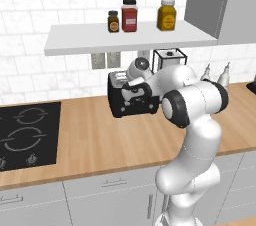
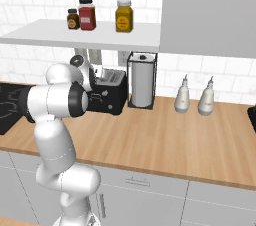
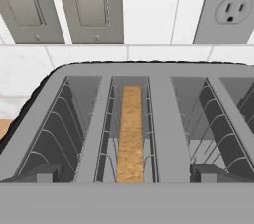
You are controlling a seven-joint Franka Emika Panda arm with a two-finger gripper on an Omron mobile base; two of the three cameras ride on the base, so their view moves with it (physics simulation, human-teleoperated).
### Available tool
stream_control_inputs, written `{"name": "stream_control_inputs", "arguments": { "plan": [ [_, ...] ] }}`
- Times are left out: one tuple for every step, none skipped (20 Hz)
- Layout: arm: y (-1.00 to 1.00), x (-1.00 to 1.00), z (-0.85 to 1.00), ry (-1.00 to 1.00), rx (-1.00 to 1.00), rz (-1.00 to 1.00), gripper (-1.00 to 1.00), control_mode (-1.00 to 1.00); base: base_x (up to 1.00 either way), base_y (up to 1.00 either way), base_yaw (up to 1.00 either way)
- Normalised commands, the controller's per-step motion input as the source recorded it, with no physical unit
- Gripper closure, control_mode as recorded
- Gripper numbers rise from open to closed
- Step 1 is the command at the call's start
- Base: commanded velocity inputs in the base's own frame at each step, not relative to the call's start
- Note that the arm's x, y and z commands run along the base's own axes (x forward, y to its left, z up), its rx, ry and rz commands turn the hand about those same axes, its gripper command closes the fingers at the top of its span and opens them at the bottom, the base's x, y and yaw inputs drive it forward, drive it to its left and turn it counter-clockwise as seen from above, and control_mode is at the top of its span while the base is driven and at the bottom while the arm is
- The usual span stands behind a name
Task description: Start the toaster. Once the lever pops up, take the bread to the plate on the dining counter.
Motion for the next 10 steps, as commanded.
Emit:
{"name": "stream_control_inputs", "arguments": {
  "plan": [
    [0.00, 0.00, 0.00, 0.00, 0.00, 0.00, -1.00, -1.00, 0.00, 0.00, 0.00],
    [0.00, 0.00, 0.00, 0.00, 0.00, 0.00, -1.00, -1.00, 0.00, 0.00, 0.00],
    [0.00, 0.00, 0.00, 0.00, 0.00, 0.00, -1.00, -1.00, 0.00, 0.00, 0.00],
    [0.00, 0.00, 0.00, 0.00, 0.00, 0.00, -1.00, -1.00, 0.00, 0.00, 0.00],
    [0.00, 0.00, 0.00, 0.00, 0.00, 0.00, -1.00, -1.00, 0.00, 0.00, 0.00],
    [0.00, 0.00, 0.00, 0.00, 0.00, 0.00, -1.00, -1.00, 0.00, 0.00, 0.00],
    [0.00, 0.00, 0.00, 0.00, 0.00, 0.00, -1.00, -1.00, 0.00, 0.00, 0.00],
    [0.00, 0.00, 0.00, 0.00, 0.00, 0.00, -1.00, -1.00, 0.00, 0.00, 0.00],
    [0.00, 0.00, 0.00, 0.00, 0.00, 0.00, -1.00, -1.00, 0.00, 0.00, 0.00],
    [0.00, 0.00, 0.00, 0.00, 0.00, 0.00, -1.00, -1.00, 0.00, 0.00, 0.00]
  ]
}}
